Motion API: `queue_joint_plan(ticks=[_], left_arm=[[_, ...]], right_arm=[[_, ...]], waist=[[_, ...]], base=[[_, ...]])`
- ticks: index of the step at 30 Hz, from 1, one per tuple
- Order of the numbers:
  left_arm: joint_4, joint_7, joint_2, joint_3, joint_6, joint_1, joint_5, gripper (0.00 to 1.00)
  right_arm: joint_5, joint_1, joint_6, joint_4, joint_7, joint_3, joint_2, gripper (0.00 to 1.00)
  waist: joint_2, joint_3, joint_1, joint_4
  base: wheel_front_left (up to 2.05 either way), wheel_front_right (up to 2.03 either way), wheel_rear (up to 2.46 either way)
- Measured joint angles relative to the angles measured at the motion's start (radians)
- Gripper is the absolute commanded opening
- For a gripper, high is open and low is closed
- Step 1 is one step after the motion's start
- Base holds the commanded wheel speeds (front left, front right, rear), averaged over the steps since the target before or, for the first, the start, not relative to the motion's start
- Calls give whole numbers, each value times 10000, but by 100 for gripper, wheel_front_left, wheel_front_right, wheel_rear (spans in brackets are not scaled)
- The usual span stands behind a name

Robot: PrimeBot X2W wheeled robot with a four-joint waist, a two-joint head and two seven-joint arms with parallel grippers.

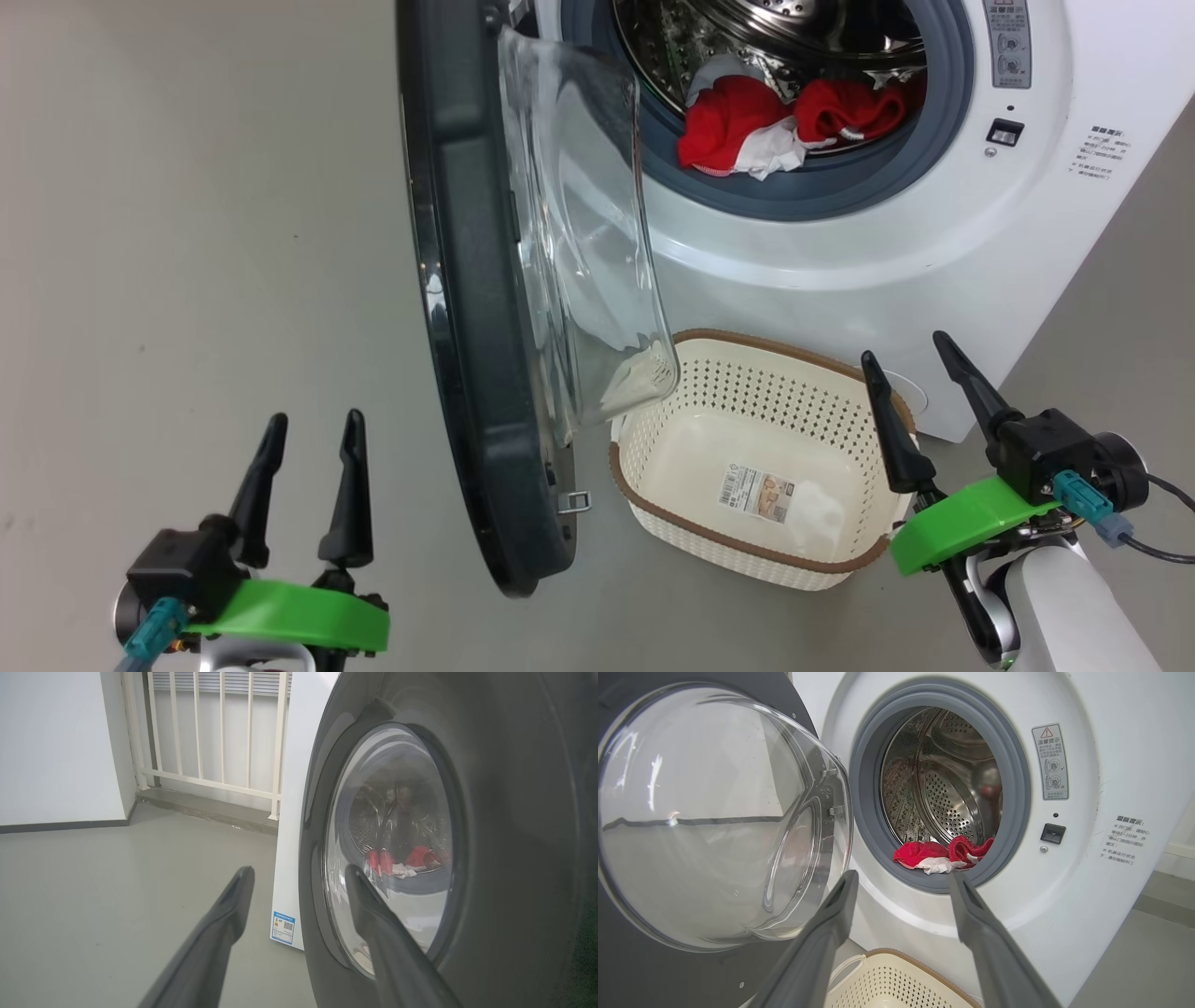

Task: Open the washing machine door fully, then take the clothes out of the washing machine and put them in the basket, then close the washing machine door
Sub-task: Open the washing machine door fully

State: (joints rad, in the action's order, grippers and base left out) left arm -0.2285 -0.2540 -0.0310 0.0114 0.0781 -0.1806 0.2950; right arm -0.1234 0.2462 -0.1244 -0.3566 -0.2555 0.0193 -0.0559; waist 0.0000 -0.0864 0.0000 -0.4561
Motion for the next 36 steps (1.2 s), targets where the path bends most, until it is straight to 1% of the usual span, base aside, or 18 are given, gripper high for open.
queue_joint_plan(ticks=[2,3,4,8,11,15,17,18,19,21,22,26,28,32,36], left_arm=[[-44,0,0,2,0,1,-105,100],[-56,0,0,2,0,1,-159,44],[-56,0,0,-4,0,1,-198,0],[69,0,0,-42,-82,0,-314,0],[424,0,0,-42,-84,-29,-255,0],[1170,0,0,-61,-56,-260,-104,0],[1632,-2,-2,-84,33,-573,-100,0],[2153,-2,-2,-77,121,-869,-84,0],[2431,-4,0,-52,121,-985,-81,0],[2667,-21,-2,-27,163,-1099,-52,0],[3032,-33,-6,194,209,-1280,267,0],[3459,-35,-8,1131,366,-1344,332,0],[3471,36,-10,1653,385,-1357,339,0],[3392,525,-42,2594,456,-1357,527,0],[2880,892,-142,3164,456,-1210,637,0]], right_arm=[[-2,0,0,-4,0,23,0,100],[-4,0,0,-6,0,40,0,100],[-15,0,0,-6,0,56,2,100],[-79,1,0,-8,0,81,2,100],[-79,1,0,-31,0,84,2,100],[-104,9,0,-79,0,148,2,100],[-104,13,0,-96,0,213,2,100],[-105,15,0,-121,0,247,2,100],[-107,15,0,-134,0,255,2,100],[-119,16,0,-148,0,265,2,100],[-328,17,0,-211,0,336,0,100],[-476,17,0,-305,0,531,2,100],[-533,17,0,-341,0,577,4,100],[-533,22,0,-376,0,596,2,100],[-543,43,0,-359,0,602,2,100]], waist=[[0,3,0,10],[0,3,0,16],[0,-3,0,21],[0,-30,0,11],[0,-52,0,-15],[0,-72,0,-25],[0,-65,1,-17],[0,-50,0,-6],[0,-40,0,2],[0,-28,0,13],[0,3,1,40],[0,52,1,125],[0,63,0,178],[0,58,0,295],[0,7,0,389]], base=[[0,0,0],[0,0,0],[0,0,0],[0,0,0],[0,0,0],[0,0,0],[0,0,0],[0,0,0],[0,0,0],[0,0,0],[0,0,0],[0,0,0],[0,0,0],[0,0,0],[0,0,0]])
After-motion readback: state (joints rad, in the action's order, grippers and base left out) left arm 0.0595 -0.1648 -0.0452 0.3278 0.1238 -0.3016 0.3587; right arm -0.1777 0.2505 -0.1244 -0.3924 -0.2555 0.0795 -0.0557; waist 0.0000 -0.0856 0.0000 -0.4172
